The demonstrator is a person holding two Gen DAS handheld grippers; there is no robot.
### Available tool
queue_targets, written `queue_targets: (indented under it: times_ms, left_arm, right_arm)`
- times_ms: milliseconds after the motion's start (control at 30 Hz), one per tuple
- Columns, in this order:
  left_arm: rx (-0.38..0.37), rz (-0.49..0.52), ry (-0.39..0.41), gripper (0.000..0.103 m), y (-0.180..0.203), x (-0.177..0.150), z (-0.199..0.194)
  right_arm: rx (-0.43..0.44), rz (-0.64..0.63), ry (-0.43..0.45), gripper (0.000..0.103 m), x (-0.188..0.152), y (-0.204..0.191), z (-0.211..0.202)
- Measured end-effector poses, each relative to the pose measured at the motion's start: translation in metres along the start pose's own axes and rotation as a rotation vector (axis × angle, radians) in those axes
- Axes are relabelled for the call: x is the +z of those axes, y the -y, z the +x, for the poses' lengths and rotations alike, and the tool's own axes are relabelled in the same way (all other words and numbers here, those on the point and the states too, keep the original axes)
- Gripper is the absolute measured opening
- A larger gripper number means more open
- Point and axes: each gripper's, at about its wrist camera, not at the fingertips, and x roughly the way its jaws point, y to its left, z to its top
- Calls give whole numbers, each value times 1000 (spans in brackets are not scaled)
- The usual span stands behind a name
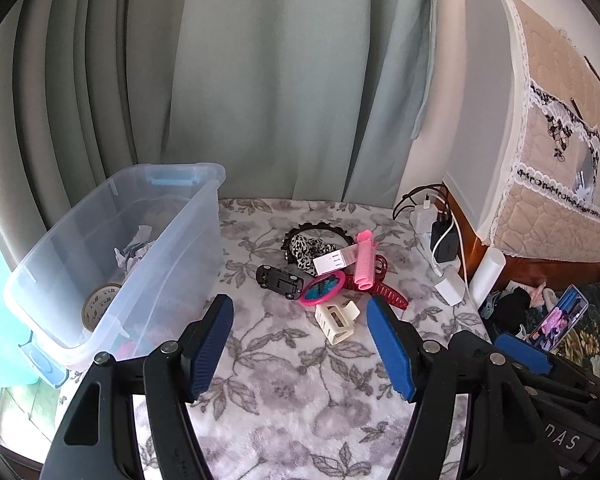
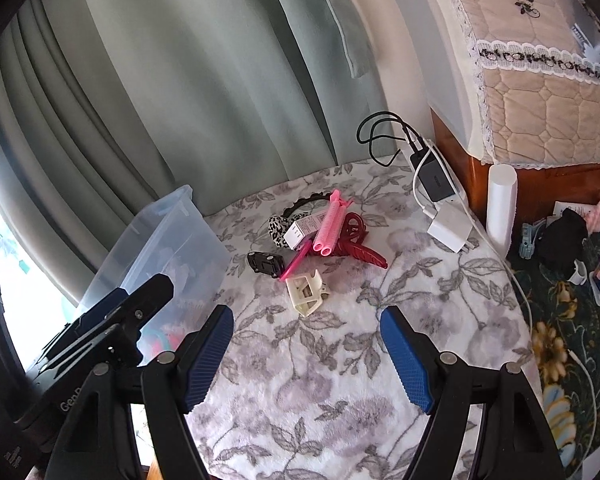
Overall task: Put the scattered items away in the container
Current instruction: 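Move the left tool toward the white claw clip while the right tool approaches the red claw clip, then grasp the white claw clip with the left tool while the right tool grasps the red claw clip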
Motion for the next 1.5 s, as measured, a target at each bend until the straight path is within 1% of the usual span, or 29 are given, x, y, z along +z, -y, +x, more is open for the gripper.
queue_targets:
  times_ms: [367,633,1000,1500]
  left_arm:
    - [-26,-66,-54,70,-14,-5,20]
    - [-38,-104,-95,71,-23,-9,37]
    - [-10,-143,-135,71,-33,-19,64]
    - [0,-161,-191,71,-44,-28,98]
  right_arm:
    - [6,-14,-53,79,-5,-3,20]
    - [-11,-33,-91,79,-9,-3,37]
    - [-21,-43,-162,79,-19,-1,67]
    - [-47,-50,-214,79,-23,1,94]
